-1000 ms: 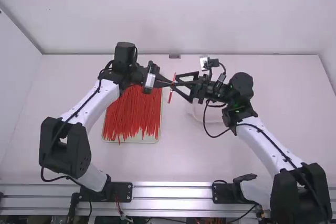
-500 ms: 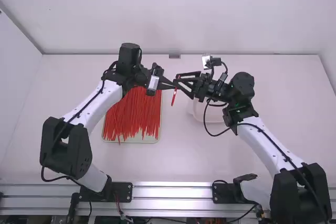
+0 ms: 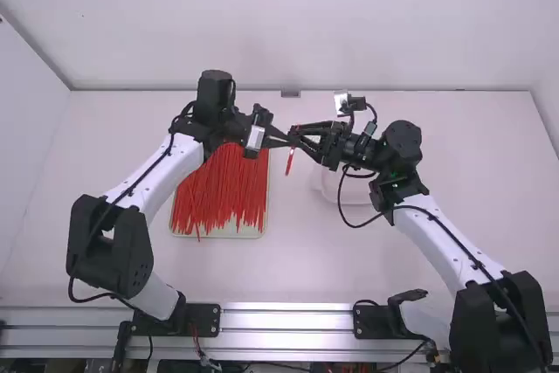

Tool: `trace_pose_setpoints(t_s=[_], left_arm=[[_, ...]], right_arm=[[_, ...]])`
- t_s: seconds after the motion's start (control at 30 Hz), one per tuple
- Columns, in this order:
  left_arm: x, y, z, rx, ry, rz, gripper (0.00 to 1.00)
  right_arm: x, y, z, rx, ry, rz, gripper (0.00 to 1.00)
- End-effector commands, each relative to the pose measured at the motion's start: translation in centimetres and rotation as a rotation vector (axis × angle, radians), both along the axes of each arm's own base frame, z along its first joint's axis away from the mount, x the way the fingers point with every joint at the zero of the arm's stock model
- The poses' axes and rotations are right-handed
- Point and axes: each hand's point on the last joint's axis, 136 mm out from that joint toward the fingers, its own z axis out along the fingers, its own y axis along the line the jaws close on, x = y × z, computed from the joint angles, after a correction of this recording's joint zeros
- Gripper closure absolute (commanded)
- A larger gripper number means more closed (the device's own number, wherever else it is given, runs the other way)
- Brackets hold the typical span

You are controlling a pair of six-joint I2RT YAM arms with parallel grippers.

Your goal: Fasten the cable tie

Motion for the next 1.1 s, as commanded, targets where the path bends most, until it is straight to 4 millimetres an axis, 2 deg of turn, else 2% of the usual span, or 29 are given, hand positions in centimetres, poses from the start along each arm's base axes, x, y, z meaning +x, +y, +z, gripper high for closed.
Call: trace_pose_setpoints(t_s=[0.0,0.07,0.23,0.3,0.77,1.07], left_arm=[[-1.0,-0.4,0.2,-0.012,0.019,-0.046,0.98],[-1.0,-0.4,0.1,-0.011,0.021,-0.044,0.98],[-0.9,-0.4,0.0,-0.004,0.029,-0.035,0.98],[-0.8,-0.4,-0.1,0.0,0.035,-0.031,0.98],[-0.9,-0.3,-0.2,0.008,0.067,-0.031,0.98],[-1.3,-0.4,-1.0,0.021,0.111,-0.034,0.98]], right_arm=[[-0.3,0.0,1.1,0.01,-0.029,0.006,0.82],[-0.3,0.1,1.1,0.01,-0.029,0.009,0.87],[-0.5,0.1,1.1,0.009,-0.03,0.016,0.91],[-0.5,0.1,1.1,0.009,-0.03,0.018,1.0],[-0.7,0.2,1.1,0.006,-0.03,0.032,1.0],[-0.7,0.1,1.1,0.007,-0.032,0.03,1.0]])
